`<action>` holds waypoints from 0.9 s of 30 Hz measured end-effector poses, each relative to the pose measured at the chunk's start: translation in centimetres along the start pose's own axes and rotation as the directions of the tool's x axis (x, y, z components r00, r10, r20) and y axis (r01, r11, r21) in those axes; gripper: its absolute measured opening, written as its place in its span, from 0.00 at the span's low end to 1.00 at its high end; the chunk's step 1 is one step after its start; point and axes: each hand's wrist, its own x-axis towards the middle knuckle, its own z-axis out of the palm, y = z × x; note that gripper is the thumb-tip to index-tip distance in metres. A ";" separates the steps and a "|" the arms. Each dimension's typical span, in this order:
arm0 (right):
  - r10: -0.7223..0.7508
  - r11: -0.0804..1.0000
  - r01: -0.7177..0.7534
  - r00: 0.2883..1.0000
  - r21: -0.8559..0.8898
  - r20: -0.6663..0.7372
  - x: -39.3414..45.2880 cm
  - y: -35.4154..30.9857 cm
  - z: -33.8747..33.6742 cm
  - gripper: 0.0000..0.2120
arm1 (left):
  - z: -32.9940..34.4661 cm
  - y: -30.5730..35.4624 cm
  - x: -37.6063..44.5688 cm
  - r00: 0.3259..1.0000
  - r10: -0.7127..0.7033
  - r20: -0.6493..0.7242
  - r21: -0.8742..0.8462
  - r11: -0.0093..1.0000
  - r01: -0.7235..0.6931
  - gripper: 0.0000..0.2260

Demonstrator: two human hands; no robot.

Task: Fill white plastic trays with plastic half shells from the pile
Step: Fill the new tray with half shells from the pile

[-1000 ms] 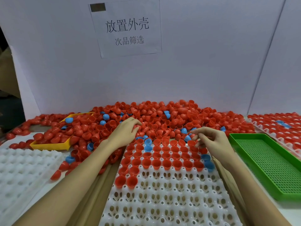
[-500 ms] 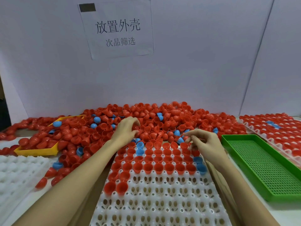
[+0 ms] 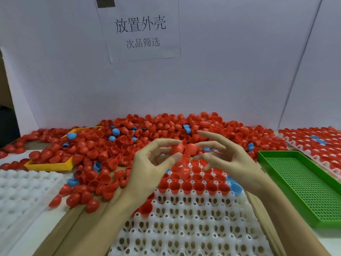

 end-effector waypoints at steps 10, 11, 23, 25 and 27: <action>-0.047 0.990 0.010 0.961 -0.137 -0.271 0.4 0.5 -0.1 0.14 | -0.4 0.3 -0.7 0.988 -0.150 0.023 -0.066 0.986 0.151 0.14; -0.031 0.987 -0.024 0.942 -0.162 -0.333 0.5 1.1 -0.7 0.20 | -0.6 0.2 -0.6 0.987 -0.161 -0.003 -0.063 0.985 0.160 0.13; 0.001 0.994 -0.015 0.991 -0.107 -0.136 0.4 0.6 0.3 0.14 | -1.8 -0.6 -0.6 0.930 -0.289 -0.229 -0.188 0.950 0.249 0.08; 0.024 0.994 -0.019 0.999 -0.111 0.044 0.3 -0.2 2.1 0.17 | -1.3 -0.7 -0.9 0.931 -0.276 -0.240 -0.122 0.960 0.253 0.07; 0.050 0.988 -0.028 0.988 -0.150 0.144 0.2 -0.3 3.6 0.20 | -0.7 -0.8 -1.2 0.934 -0.243 -0.261 -0.067 0.970 0.234 0.07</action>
